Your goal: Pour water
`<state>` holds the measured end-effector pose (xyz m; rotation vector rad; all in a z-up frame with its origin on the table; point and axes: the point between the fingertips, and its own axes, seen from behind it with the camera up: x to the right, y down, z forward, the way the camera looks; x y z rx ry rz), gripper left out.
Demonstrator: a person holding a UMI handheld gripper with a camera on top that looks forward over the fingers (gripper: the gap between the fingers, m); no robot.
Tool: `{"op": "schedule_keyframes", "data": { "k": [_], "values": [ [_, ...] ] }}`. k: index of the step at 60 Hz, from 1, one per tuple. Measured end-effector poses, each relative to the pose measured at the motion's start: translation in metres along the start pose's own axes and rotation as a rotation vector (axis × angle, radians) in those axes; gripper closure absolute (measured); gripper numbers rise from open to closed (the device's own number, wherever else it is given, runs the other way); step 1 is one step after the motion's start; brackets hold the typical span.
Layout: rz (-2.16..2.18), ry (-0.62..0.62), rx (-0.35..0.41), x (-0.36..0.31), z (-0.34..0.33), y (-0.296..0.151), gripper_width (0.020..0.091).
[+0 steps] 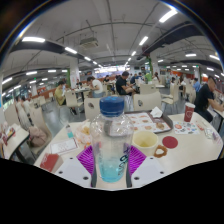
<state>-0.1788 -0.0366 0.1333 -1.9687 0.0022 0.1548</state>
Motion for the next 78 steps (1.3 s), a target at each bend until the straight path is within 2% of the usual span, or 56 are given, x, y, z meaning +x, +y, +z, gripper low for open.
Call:
{"op": "schedule_keyframes", "data": {
  "k": [8,15,21,30,42,53,60,67,78],
  "values": [
    [0.287,-0.125,0.058,-0.03,0.021,-0.06,0.0713],
    [0.687,-0.262,0.05,-0.046,0.045,-0.096,0.0716],
    [1.065,-0.368,0.011,-0.048,0.049,-0.116,0.0715],
    [1.524,-0.482,-0.048,-0.035,0.074,-0.111,0.0715],
    [1.842,-0.473,-0.123,-0.027,0.099,-0.079,0.0715],
    [1.828,-0.478,-0.15,-0.022,0.097,-0.081,0.0715],
    [1.594,-0.467,-0.162,-0.022,0.088,-0.097,0.0717],
    [1.214,-0.438,-0.098,-0.006,0.078,-0.131,0.0714],
    [0.542,-0.29,0.079,0.067,0.068,-0.201,0.0714]
  ]
}}
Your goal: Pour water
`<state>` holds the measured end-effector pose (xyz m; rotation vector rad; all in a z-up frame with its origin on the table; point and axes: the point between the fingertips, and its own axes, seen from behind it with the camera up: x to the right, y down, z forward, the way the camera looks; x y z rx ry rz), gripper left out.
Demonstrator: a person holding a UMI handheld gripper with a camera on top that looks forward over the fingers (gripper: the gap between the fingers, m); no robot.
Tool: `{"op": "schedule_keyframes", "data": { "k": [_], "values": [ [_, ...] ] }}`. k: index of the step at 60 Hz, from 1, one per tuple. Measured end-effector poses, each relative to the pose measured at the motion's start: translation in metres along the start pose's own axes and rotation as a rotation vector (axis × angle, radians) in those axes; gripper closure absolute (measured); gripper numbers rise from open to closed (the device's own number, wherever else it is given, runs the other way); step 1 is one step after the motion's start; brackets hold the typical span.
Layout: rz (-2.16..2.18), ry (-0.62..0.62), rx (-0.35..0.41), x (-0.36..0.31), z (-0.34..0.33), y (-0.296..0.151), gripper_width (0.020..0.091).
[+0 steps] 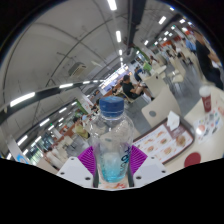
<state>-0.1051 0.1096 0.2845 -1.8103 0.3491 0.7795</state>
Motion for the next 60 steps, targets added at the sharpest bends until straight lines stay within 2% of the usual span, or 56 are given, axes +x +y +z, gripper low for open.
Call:
{"op": "schedule_keyframes", "data": {
  "k": [10,17,26,43,44,50,54,60],
  "values": [
    [-0.496,0.154,0.068,0.071,-0.009,-0.056,0.0717],
    [-0.659,0.246,0.047,0.142,-0.01,-0.059,0.0715],
    [-0.662,0.295,-0.044,0.221,0.0,-0.026,0.0714],
    [-0.659,0.297,-0.148,0.284,-0.001,0.039,0.0713],
    [-0.655,0.295,-0.142,0.284,-0.004,0.041,0.0696],
    [-0.663,0.29,-0.12,0.286,-0.004,0.04,0.0708],
    [-0.655,0.295,-0.114,0.284,-0.005,0.04,0.067],
    [-0.651,0.303,-0.137,0.285,-0.006,0.041,0.0563]
  ]
}}
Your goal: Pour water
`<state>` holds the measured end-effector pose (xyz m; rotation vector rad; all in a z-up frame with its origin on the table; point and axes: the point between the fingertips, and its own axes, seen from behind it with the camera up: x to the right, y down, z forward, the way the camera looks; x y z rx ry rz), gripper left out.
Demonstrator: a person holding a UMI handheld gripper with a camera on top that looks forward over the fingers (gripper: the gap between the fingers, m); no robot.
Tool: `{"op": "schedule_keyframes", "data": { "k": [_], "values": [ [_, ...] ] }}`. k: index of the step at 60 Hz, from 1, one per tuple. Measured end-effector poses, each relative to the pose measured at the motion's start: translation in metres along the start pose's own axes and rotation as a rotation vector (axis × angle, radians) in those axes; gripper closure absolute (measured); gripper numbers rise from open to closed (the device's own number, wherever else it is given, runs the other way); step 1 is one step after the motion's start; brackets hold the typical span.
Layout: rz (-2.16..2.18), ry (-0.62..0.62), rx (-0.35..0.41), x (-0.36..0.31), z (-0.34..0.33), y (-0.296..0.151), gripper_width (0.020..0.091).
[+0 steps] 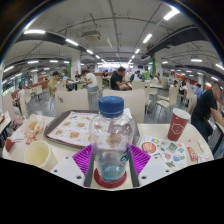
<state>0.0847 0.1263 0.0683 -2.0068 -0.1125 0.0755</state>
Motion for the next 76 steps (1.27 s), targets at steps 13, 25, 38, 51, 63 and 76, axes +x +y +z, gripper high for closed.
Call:
{"op": "schedule_keyframes", "data": {
  "k": [13,25,38,51,63,76],
  "values": [
    [0.001,-0.012,-0.147,-0.007,-0.022,0.022,0.0257],
    [0.01,0.035,-0.269,-0.018,-0.091,0.036,0.0258],
    [-0.004,0.013,-0.347,-0.067,-0.181,0.048,0.0252],
    [-0.011,-0.017,-0.345,-0.11,-0.236,0.042,0.0252],
    [0.003,-0.037,-0.343,-0.13,-0.25,0.04,0.025],
    [-0.01,0.001,-0.332,-0.124,-0.252,0.041,0.0251]
  ]
}}
